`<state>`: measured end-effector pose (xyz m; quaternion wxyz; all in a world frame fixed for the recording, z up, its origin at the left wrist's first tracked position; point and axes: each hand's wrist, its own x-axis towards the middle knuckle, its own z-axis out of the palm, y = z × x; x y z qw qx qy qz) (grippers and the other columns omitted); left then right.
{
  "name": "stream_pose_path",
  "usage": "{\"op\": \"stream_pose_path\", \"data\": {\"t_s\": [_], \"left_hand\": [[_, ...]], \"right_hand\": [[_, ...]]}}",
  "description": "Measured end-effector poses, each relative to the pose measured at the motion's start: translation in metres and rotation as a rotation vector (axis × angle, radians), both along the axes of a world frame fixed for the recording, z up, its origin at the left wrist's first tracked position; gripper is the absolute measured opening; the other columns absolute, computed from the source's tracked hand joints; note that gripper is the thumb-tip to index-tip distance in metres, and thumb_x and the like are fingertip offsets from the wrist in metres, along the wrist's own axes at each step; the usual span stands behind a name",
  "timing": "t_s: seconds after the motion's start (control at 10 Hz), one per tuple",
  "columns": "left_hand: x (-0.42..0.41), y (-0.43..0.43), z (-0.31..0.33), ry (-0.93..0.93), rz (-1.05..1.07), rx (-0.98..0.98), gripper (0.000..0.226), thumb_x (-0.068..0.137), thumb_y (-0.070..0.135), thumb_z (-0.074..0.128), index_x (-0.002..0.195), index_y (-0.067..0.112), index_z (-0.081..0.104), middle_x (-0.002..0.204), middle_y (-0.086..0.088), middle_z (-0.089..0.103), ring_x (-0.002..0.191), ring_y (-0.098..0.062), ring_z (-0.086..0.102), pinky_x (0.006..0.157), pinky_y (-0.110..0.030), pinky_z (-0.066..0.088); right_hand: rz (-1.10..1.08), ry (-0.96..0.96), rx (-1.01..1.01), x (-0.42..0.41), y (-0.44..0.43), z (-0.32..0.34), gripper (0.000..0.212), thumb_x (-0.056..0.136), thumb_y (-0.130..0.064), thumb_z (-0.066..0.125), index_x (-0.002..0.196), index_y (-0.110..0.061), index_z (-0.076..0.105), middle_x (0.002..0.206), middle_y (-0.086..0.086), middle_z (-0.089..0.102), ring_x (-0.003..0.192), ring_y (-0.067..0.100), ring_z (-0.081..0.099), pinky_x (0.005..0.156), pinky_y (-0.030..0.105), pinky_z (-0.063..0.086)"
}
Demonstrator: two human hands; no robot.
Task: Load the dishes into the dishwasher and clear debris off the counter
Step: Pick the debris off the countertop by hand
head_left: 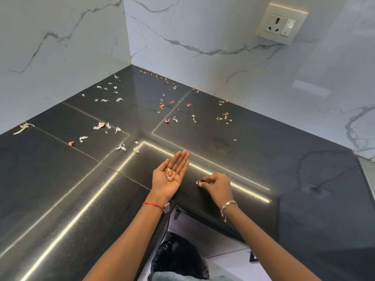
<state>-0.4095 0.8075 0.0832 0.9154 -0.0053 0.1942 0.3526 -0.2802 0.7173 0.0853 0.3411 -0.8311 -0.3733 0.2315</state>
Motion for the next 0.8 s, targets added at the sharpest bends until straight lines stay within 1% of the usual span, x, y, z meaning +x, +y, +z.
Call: {"op": "stream_pose_path", "data": {"t_s": [0.1, 0.2, 0.3, 0.4, 0.5, 0.6, 0.7, 0.8], "left_hand": [[0.000, 0.002, 0.000, 0.003, 0.005, 0.001, 0.048, 0.098, 0.017, 0.030, 0.093, -0.008, 0.071, 0.108, -0.022, 0.067, 0.097, -0.032, 0.067, 0.086, -0.044, 0.051], [0.003, 0.002, 0.001, 0.013, -0.008, 0.002, 0.048, 0.099, 0.018, 0.031, 0.092, -0.007, 0.071, 0.107, -0.022, 0.067, 0.097, -0.032, 0.068, 0.086, -0.044, 0.051], [0.006, 0.002, 0.001, 0.013, -0.017, 0.000, 0.048, 0.099, 0.017, 0.031, 0.092, -0.007, 0.071, 0.106, -0.022, 0.068, 0.096, -0.032, 0.068, 0.085, -0.045, 0.051], [0.006, 0.003, -0.001, 0.017, -0.025, -0.007, 0.048, 0.099, 0.018, 0.030, 0.093, -0.007, 0.070, 0.107, -0.022, 0.067, 0.096, -0.032, 0.068, 0.085, -0.045, 0.052], [0.005, 0.003, -0.001, 0.020, -0.027, -0.011, 0.048, 0.099, 0.018, 0.030, 0.093, -0.007, 0.070, 0.107, -0.022, 0.067, 0.096, -0.032, 0.068, 0.085, -0.045, 0.052], [0.003, 0.001, 0.001, 0.031, -0.037, -0.011, 0.048, 0.099, 0.017, 0.030, 0.093, -0.007, 0.070, 0.107, -0.022, 0.067, 0.096, -0.032, 0.068, 0.084, -0.045, 0.052], [0.002, 0.002, 0.002, 0.043, -0.056, -0.009, 0.047, 0.099, 0.017, 0.031, 0.092, -0.008, 0.071, 0.108, -0.022, 0.067, 0.097, -0.033, 0.067, 0.084, -0.046, 0.052], [0.006, 0.006, 0.004, 0.052, -0.059, -0.017, 0.048, 0.099, 0.016, 0.031, 0.091, -0.008, 0.071, 0.107, -0.022, 0.067, 0.097, -0.033, 0.067, 0.090, -0.045, 0.051]], "right_hand": [[0.052, -0.096, 0.012, -0.009, 0.002, -0.006, 0.022, 0.073, -0.023, 0.076, 0.088, -0.006, 0.074, 0.076, -0.003, 0.057, 0.061, -0.001, 0.045, 0.057, 0.007, 0.032], [0.048, -0.230, -0.019, -0.016, 0.004, -0.010, 0.022, 0.080, -0.028, 0.070, 0.091, -0.009, 0.074, 0.081, -0.002, 0.056, 0.066, 0.002, 0.042, 0.057, 0.012, 0.029], [0.029, -0.329, -0.049, -0.020, 0.006, -0.014, 0.019, 0.086, -0.025, 0.062, 0.093, -0.010, 0.072, 0.092, 0.001, 0.060, 0.079, 0.005, 0.045, 0.068, 0.015, 0.032], [0.040, -0.379, -0.068, -0.022, 0.008, -0.014, 0.017, 0.089, -0.023, 0.057, 0.093, -0.010, 0.068, 0.097, 0.002, 0.060, 0.090, 0.012, 0.055, 0.076, 0.021, 0.044], [0.103, -0.428, -0.098, -0.025, 0.008, -0.012, 0.020, 0.092, -0.021, 0.051, 0.094, -0.007, 0.065, 0.100, 0.005, 0.059, 0.096, 0.016, 0.055, 0.081, 0.026, 0.046], [0.132, -0.417, -0.159, -0.017, 0.012, -0.009, 0.020, 0.093, -0.020, 0.048, 0.092, -0.004, 0.061, 0.097, 0.008, 0.057, 0.092, 0.020, 0.056, 0.075, 0.028, 0.046], [-0.085, -0.128, -0.108, 0.003, 0.022, -0.011, 0.022, 0.085, -0.009, 0.055, 0.071, 0.006, 0.061, 0.073, 0.025, 0.062, 0.062, 0.026, 0.056, 0.057, 0.032, 0.046], [-0.266, 0.363, 0.051, 0.021, 0.029, 0.004, 0.025, 0.084, -0.005, 0.060, 0.060, 0.002, 0.056, 0.057, 0.016, 0.049, 0.038, 0.012, 0.040, 0.038, 0.022, 0.033]]}}
